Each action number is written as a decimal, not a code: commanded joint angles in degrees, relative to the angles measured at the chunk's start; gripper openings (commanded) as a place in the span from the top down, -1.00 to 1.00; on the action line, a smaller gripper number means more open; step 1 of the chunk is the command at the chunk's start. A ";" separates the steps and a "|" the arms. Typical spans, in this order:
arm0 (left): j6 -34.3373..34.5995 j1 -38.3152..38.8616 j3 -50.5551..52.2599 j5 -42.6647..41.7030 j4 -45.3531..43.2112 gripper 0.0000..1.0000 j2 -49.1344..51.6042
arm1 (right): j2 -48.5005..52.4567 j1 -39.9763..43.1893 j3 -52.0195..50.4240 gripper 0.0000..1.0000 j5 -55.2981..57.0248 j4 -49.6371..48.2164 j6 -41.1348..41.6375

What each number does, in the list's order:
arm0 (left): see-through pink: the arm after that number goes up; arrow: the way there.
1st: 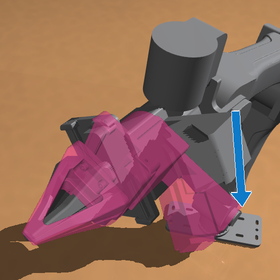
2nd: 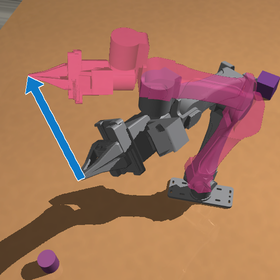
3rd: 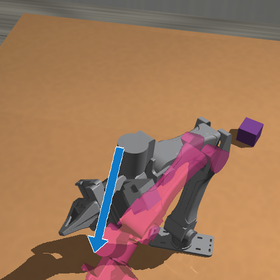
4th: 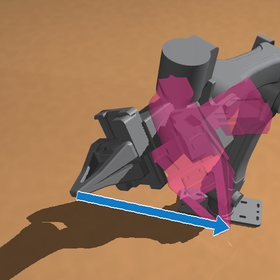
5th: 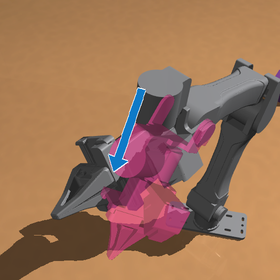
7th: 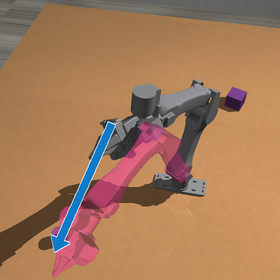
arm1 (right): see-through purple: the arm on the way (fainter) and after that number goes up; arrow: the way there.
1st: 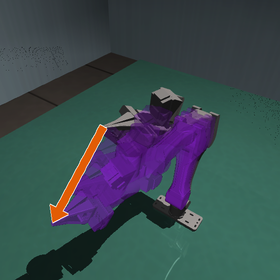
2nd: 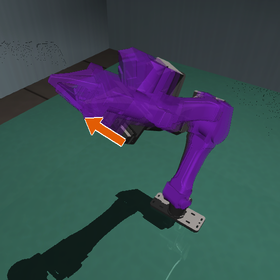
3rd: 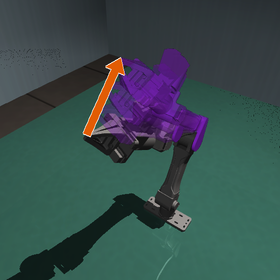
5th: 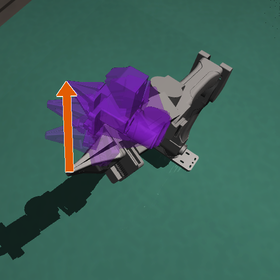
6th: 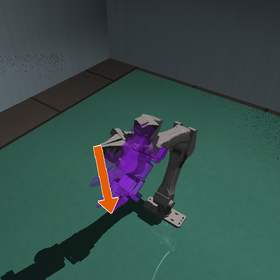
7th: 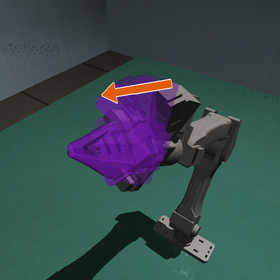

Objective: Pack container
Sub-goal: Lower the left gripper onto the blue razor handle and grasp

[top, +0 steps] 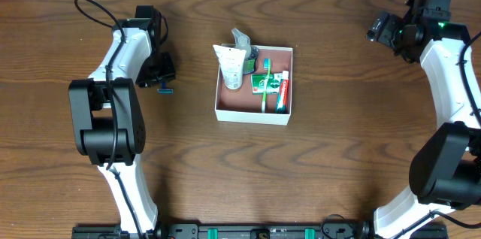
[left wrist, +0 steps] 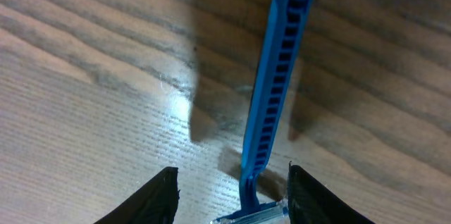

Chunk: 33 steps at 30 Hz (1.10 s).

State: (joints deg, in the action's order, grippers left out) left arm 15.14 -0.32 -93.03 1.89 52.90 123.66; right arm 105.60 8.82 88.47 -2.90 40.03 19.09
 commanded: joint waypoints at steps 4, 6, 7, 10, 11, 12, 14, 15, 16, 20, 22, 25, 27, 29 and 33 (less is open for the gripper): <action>-0.50 -0.09 2.80 0.02 -2.29 -0.01 0.57 | 0.48 -0.20 0.74 -0.99 0.50 0.04 0.81; -0.50 -0.09 3.52 0.02 -2.80 -0.01 0.57 | 0.48 -0.20 0.74 -0.98 0.50 0.04 0.81; -0.50 -0.09 3.93 0.04 -3.13 -0.01 0.57 | 0.48 -0.20 0.74 -0.98 0.50 0.04 0.81; -0.50 -0.09 4.55 0.04 -3.58 0.00 0.57 | 0.48 -0.20 0.74 -0.98 0.50 0.04 0.81; -0.50 -0.09 4.66 0.04 -3.80 0.12 0.57 | 0.48 -0.20 0.74 -0.99 0.50 0.04 0.81; -0.48 -0.09 4.70 0.02 -3.96 0.28 0.57 | 0.48 -0.20 0.74 -0.99 0.50 0.04 0.81; -0.48 -0.07 4.70 -0.90 -4.11 0.39 0.57 | 0.48 -0.20 0.74 -0.98 0.50 0.04 0.79; -0.48 -0.02 4.70 -1.66 -4.24 0.40 0.57 | 0.48 -0.20 0.74 -0.98 0.50 0.04 0.81; -0.48 0.04 4.70 -2.45 -4.39 0.40 0.57 | 0.48 -0.20 0.74 -0.98 0.50 0.04 0.81; -0.46 0.72 4.74 -2.91 -4.79 0.50 0.57 | 0.48 -0.20 0.74 -0.99 0.50 0.04 0.81; -0.46 1.05 4.74 -2.91 -4.83 0.63 0.57 | 0.48 -0.20 0.74 -0.97 0.50 0.04 0.81; -0.07 1.05 4.74 -2.93 -4.81 0.88 0.57 | 0.48 -0.20 0.74 -0.99 0.50 0.04 0.81; -0.07 1.05 4.74 -2.93 -4.70 0.88 0.57 | 0.48 -0.20 0.74 -0.99 0.52 0.04 0.81; -0.07 1.05 4.74 -2.93 -4.57 0.88 0.55 | 0.48 -0.20 0.74 -0.98 0.50 0.04 0.81; -0.07 1.05 4.68 -2.93 -4.31 0.88 0.44 | 0.48 -0.20 0.74 -0.99 0.50 0.04 0.81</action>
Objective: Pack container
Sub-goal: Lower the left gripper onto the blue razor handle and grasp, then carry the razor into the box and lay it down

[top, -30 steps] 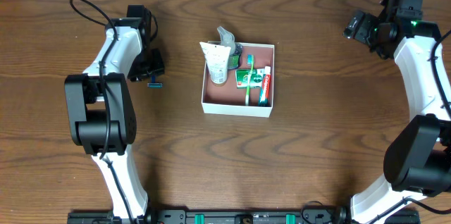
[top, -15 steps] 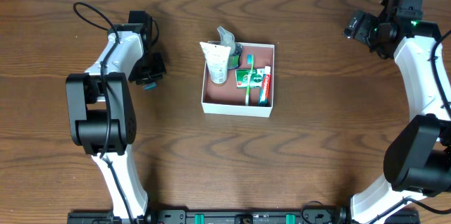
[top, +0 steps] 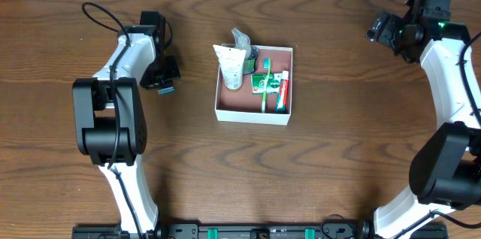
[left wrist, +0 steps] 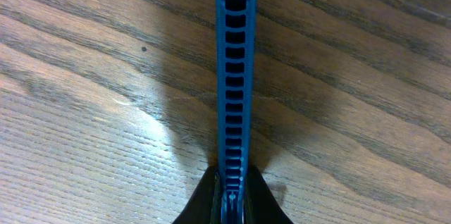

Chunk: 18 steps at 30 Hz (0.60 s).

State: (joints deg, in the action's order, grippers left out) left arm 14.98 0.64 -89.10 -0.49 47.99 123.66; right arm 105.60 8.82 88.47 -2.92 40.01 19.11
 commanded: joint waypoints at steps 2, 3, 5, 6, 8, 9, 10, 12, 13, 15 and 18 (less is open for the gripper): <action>0.07 0.07 0.31 -0.52 0.98 0.88 0.07 | 0.48 -0.20 0.74 -0.98 0.52 0.07 0.79; 0.07 0.07 -0.17 -0.52 1.38 0.88 -0.20 | 0.48 -0.20 0.74 -0.99 0.52 0.07 0.79; 0.07 0.02 -1.77 -0.52 2.75 0.88 -1.25 | 0.48 -0.20 0.74 -0.98 0.52 0.07 0.79; 0.04 0.02 -2.86 -0.52 3.72 0.88 -2.01 | 0.48 -0.20 0.74 -0.98 0.52 0.07 0.79; -0.02 0.02 -4.94 -0.50 5.44 0.88 -3.85 | 0.48 -0.20 0.74 -0.99 0.52 0.07 0.79; -0.22 0.02 -5.90 -0.50 6.23 0.88 -5.07 | 0.48 -0.20 0.74 -0.99 0.52 0.07 0.79; -0.39 0.02 -6.84 -0.50 7.02 0.88 -6.43 | 0.48 -0.20 0.74 -0.99 0.52 0.07 0.79; -0.39 0.02 -8.22 -0.52 8.13 0.88 -9.33 | 0.48 -0.20 0.74 -0.98 0.52 0.07 0.79; -0.37 0.04 -8.57 -0.55 8.39 0.88 -10.82 | 0.48 -0.20 0.74 -0.99 0.52 0.07 0.79; -0.35 0.11 -8.76 -0.61 8.83 0.88 -14.75 | 0.48 -0.20 0.74 -0.99 0.52 0.07 0.79; -0.39 0.57 -8.76 -1.31 9.66 0.88 -20.63 | 0.48 -0.20 0.74 -0.98 0.52 0.07 0.79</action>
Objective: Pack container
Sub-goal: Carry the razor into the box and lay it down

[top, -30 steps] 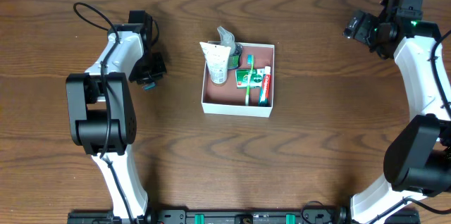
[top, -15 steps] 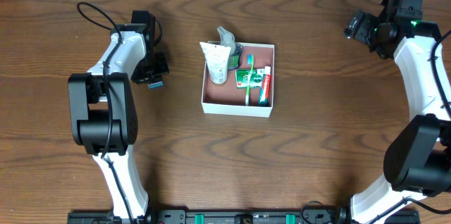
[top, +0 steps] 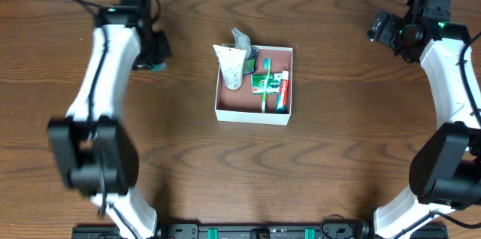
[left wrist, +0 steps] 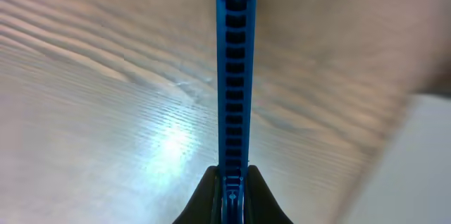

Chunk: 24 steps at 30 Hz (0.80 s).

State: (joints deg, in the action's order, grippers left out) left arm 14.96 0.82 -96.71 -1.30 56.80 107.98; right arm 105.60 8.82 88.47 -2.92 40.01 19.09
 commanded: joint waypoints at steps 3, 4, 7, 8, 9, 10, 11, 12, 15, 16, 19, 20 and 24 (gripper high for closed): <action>-0.37 1.05 -1.16 -3.58 0.96 0.88 -11.34 | 0.48 -0.20 0.74 -0.99 0.52 0.07 0.81; -0.37 1.40 -1.16 -4.96 0.81 0.88 -13.60 | 0.48 -0.20 0.74 -0.99 0.52 0.07 0.81; -0.35 3.04 -1.14 -9.16 0.37 0.88 -19.61 | 0.48 -0.20 0.74 -0.99 0.52 0.07 0.81; -0.35 3.93 -1.16 -10.64 0.15 0.88 -21.40 | 0.48 -0.20 0.74 -0.99 0.52 0.07 0.81; -0.35 4.94 -1.14 -11.91 0.09 0.88 -22.93 | 0.48 -0.20 0.74 -0.99 0.52 0.07 0.81; -0.35 5.92 -1.14 -12.81 0.00 0.88 -24.02 | 0.48 -0.20 0.74 -0.99 0.52 0.07 0.81; -0.33 7.19 -1.14 -13.49 -0.04 0.88 -25.11 | 0.48 -0.20 0.74 -0.99 0.52 0.07 0.81; -0.35 8.59 -1.14 -14.05 -0.09 0.88 -25.90 | 0.48 -0.20 0.74 -0.97 0.52 0.07 0.81; -0.35 12.94 -1.14 -15.21 -0.31 0.88 -26.77 | 0.48 -0.20 0.74 -0.98 0.52 0.07 0.81; -0.33 14.58 -1.14 -15.23 -0.33 0.88 -26.75 | 0.48 -0.20 0.74 -0.98 0.55 0.07 0.81; -0.37 19.21 -1.07 -15.15 -0.57 0.88 -25.88 | 0.48 -0.20 0.74 -0.99 0.52 0.07 0.81; -0.35 20.85 -1.03 -14.99 -0.74 0.89 -25.33 | 0.48 -0.20 0.74 -0.98 0.52 0.07 0.81; -0.28 25.11 -1.03 -14.32 -0.98 0.88 -21.84 | 0.48 -0.20 0.74 -0.99 0.52 0.07 0.81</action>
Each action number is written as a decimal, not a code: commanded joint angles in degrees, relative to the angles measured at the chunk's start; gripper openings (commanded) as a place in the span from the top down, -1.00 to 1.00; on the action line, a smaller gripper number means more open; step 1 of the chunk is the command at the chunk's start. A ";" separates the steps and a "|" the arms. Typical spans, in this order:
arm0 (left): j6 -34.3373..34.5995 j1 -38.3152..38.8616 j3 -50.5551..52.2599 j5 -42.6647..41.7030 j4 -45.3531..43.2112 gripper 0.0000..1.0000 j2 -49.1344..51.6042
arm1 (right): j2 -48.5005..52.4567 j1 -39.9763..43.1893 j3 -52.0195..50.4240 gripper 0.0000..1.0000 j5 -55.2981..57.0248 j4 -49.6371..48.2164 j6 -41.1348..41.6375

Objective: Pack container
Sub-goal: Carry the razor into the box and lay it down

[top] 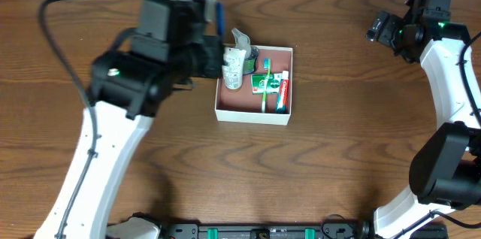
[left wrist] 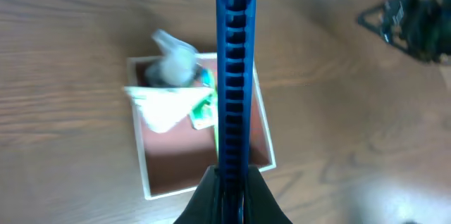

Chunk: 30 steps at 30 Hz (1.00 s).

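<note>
My left gripper (left wrist: 231,190) is shut on the blue razor (left wrist: 235,76), whose ribbed handle runs straight up the left wrist view. Below it lies the white box (left wrist: 139,132) with a brown floor. It holds a white tube (left wrist: 165,104), a green toothbrush (top: 264,83) and a red and green toothpaste box (top: 281,93). Overhead, the left gripper (top: 213,27) is raised high at the box's (top: 252,116) back left corner, the razor (top: 219,15) sticking out of it. My right gripper (top: 382,27) stays far right at the table's back edge.
The raised left arm (top: 128,89) covers much of the table's left half in the overhead view. The right arm (top: 451,66) stands along the right edge. Brown wooden table (top: 338,156) surrounds the box.
My left gripper, still shut on the razor, has moved right from the table's back left to a high spot over the box. The right arm has not moved.
My left gripper stood open around the razor lying on the table left of the box. Then it was shut on the handle at the table. Then it held the razor lifted at the back left, and now over the box.
</note>
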State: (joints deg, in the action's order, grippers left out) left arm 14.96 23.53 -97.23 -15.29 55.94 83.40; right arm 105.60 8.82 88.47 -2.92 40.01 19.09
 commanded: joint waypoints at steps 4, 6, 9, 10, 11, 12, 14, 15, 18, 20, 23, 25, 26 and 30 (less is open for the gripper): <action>0.57 6.21 -0.50 -0.35 -0.20 0.88 8.70 | 0.48 -0.20 0.74 -0.99 0.52 0.07 0.81; 0.55 7.69 -0.50 -0.28 -0.90 0.88 11.85 | 0.48 -0.20 0.74 -0.98 0.52 0.07 0.81; 1.99 8.96 -0.50 -0.33 -2.91 0.88 16.24 | 0.48 -0.20 0.74 -0.98 0.52 0.07 0.81; 2.99 9.29 -0.50 -0.33 -3.61 0.89 17.55 | 0.48 -0.20 0.74 -0.98 0.52 0.07 0.81; 3.28 9.55 -0.50 -0.35 -4.17 0.88 18.62 | 0.48 -0.20 0.74 -0.99 0.52 0.07 0.81; 3.48 9.97 -0.50 -0.35 -4.70 0.88 19.78 | 0.48 -0.20 0.74 -0.98 0.52 0.07 0.81; 3.61 10.56 -0.50 -0.33 -5.33 0.88 21.51 | 0.48 -0.20 0.74 -0.99 0.52 0.07 0.79; 3.58 10.78 -0.50 -0.33 -5.49 0.88 22.21 | 0.48 -0.20 0.74 -0.99 0.52 0.07 0.81; 3.58 11.06 -0.50 -0.35 -5.49 0.87 23.82 | 0.48 -0.20 0.74 -0.98 0.52 0.07 0.79; 3.56 11.06 -0.50 -0.33 -5.46 0.57 24.13 | 0.50 -0.20 0.74 -0.98 0.52 0.07 0.81; 3.56 11.06 -0.50 -0.35 -5.75 0.13 24.09 | 0.48 -0.20 0.74 -0.98 0.52 0.07 0.81; 3.54 11.06 -0.50 -0.33 -5.73 0.04 24.09 | 0.48 -0.20 0.74 -0.99 0.52 0.07 0.81; 3.56 11.06 -0.50 -0.35 -5.73 -0.01 24.09 | 0.48 -0.20 0.74 -0.99 0.52 0.07 0.81; 3.54 11.04 -0.50 -0.33 -5.75 -0.02 24.09 | 0.48 -0.20 0.74 -0.98 0.52 0.07 0.81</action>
State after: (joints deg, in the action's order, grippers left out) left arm 18.31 34.61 -97.21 -15.29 50.26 107.33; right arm 105.60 8.82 88.44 -2.92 40.01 19.09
